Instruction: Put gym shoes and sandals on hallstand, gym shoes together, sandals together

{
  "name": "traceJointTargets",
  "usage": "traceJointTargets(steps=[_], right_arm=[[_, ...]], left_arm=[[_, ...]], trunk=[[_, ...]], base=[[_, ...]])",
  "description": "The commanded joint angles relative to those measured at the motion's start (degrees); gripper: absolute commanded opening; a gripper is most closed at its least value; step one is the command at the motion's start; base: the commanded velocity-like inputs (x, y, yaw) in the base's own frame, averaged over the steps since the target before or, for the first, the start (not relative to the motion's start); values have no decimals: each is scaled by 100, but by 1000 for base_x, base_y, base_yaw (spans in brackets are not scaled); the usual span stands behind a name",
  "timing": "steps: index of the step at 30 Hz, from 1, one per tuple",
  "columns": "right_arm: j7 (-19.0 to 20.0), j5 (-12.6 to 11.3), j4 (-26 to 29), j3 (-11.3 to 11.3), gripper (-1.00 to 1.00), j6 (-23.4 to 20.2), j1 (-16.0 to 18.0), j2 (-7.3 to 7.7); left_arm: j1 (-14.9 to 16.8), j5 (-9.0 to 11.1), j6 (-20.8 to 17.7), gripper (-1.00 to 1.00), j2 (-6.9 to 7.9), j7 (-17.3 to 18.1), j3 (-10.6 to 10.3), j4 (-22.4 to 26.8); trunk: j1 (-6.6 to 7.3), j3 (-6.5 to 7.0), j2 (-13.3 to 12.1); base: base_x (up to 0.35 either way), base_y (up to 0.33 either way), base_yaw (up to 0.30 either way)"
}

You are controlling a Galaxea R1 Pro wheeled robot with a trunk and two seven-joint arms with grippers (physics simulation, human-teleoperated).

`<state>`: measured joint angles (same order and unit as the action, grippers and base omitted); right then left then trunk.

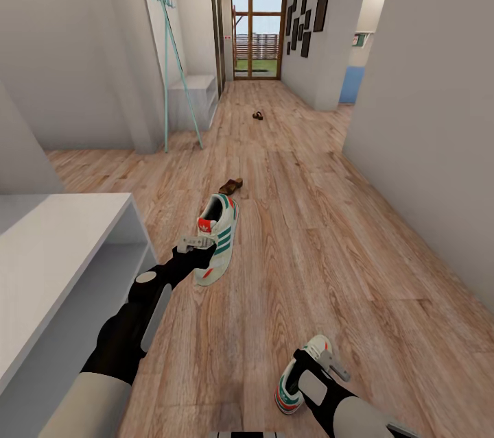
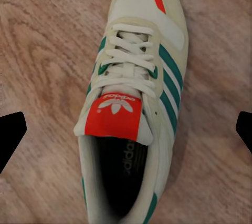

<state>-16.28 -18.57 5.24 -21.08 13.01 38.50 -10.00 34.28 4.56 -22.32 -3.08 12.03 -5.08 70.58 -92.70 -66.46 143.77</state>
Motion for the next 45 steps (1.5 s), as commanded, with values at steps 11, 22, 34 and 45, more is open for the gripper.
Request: traceJointTargets(steps=[11, 22, 34, 45], right_arm=[[74, 2, -5, 3, 100, -6, 2, 0], [81, 10, -5, 7, 100, -8, 1, 0], [81, 11, -5, 3, 100, -9, 1, 0], [81, 11, -5, 2, 100, -9, 0, 0]], left_arm=[[0, 1, 0, -100, 0, 1, 5, 0], [0, 1, 0, -100, 0, 1, 7, 0], [0, 1, 0, -100, 0, 1, 7, 0], [0, 1, 0, -100, 0, 1, 53, 0]], trunk=[[0, -41, 0], [0, -130, 0], [0, -234, 0], [0, -328, 0]], base=[[0, 0, 0], [0, 0, 0], [0, 0, 0], [0, 0, 0]])
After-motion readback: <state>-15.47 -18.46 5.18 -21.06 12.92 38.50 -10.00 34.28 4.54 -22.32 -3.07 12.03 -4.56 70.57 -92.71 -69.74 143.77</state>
